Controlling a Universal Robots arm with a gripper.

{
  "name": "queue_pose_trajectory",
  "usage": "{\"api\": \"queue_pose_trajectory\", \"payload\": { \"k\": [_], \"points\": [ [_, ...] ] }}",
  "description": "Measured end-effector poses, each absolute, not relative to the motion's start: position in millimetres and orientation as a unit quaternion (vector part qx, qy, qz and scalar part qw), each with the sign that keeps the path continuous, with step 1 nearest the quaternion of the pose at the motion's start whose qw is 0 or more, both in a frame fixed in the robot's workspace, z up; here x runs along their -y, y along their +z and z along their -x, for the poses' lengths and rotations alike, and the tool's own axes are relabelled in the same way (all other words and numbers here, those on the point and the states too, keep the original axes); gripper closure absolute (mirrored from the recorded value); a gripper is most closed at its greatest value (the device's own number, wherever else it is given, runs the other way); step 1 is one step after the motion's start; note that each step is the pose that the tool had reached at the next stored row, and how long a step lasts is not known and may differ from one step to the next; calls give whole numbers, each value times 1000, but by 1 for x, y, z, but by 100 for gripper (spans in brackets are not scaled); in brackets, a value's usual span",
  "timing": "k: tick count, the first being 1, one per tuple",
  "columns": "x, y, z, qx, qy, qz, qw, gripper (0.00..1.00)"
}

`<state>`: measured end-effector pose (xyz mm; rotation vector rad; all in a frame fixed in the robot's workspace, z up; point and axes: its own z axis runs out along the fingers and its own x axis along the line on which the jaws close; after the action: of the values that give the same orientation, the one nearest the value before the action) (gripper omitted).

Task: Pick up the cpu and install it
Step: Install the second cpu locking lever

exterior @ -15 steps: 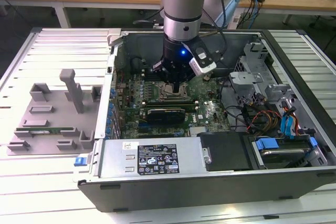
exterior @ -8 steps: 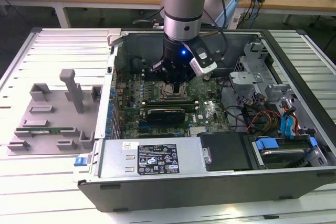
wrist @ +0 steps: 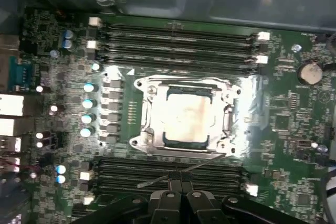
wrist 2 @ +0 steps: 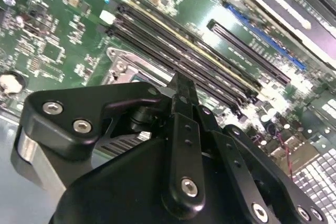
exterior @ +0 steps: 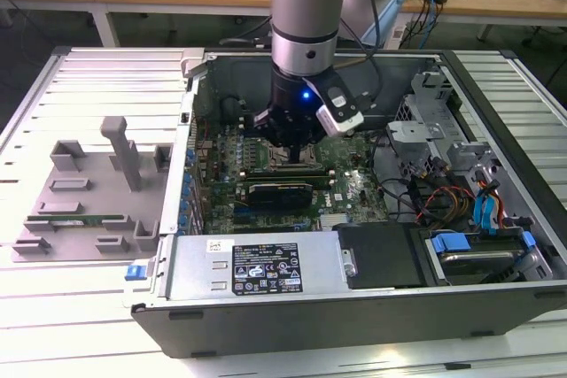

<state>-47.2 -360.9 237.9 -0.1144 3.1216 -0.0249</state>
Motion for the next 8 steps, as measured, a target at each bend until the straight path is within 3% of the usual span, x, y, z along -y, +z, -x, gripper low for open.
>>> {"api": "queue_pose_trajectory", "payload": {
  "k": [3, 5, 8],
  "points": [
    [361, 238, 48, -999, -8, 37, 9, 89],
    [361, 237, 48, -999, -5, 37, 0, 89],
    [361, 237, 48, -999, -5, 37, -1, 89]
  ]
}}
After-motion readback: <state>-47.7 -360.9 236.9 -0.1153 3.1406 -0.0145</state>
